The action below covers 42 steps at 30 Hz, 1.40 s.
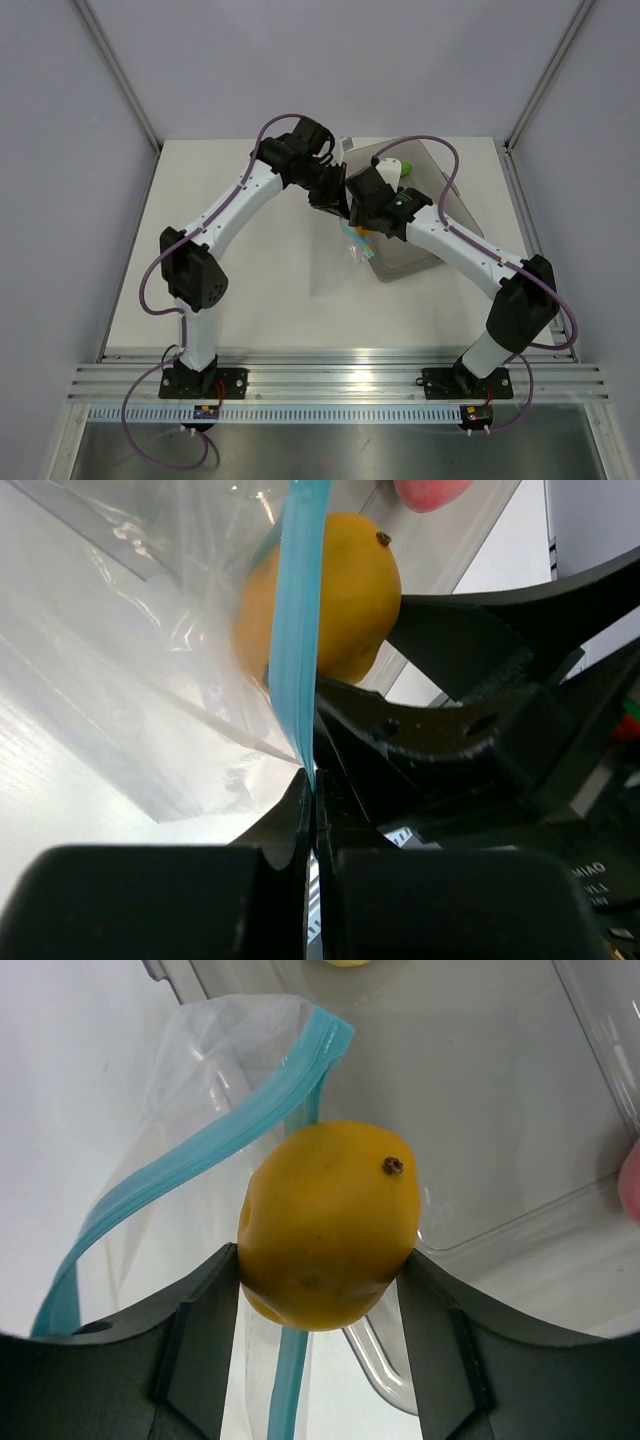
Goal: Place the food in the zip-top bag and seal the zipper
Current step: Place the fake fruit in the bin.
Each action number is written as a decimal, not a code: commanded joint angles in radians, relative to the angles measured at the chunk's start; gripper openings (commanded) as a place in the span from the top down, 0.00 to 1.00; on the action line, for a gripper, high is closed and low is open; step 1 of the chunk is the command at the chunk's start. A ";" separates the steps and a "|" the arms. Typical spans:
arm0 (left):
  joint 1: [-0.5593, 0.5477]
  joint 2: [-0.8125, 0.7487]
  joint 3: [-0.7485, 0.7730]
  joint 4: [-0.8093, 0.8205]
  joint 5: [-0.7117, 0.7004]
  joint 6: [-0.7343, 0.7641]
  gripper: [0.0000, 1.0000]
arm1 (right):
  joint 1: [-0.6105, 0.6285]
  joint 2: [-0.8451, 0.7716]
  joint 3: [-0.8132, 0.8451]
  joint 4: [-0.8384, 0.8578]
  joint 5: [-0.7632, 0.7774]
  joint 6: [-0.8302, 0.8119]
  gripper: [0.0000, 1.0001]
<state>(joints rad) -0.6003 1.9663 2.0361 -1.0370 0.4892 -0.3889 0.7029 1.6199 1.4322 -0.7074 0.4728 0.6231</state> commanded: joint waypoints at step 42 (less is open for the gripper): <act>0.033 -0.080 -0.074 0.077 0.026 -0.013 1.00 | -0.249 0.061 -0.113 0.083 -0.223 -0.085 0.69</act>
<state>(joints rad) -0.5690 1.9251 1.9606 -1.0103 0.5087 -0.3748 0.4438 1.6234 1.3376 -0.6315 0.2905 0.5720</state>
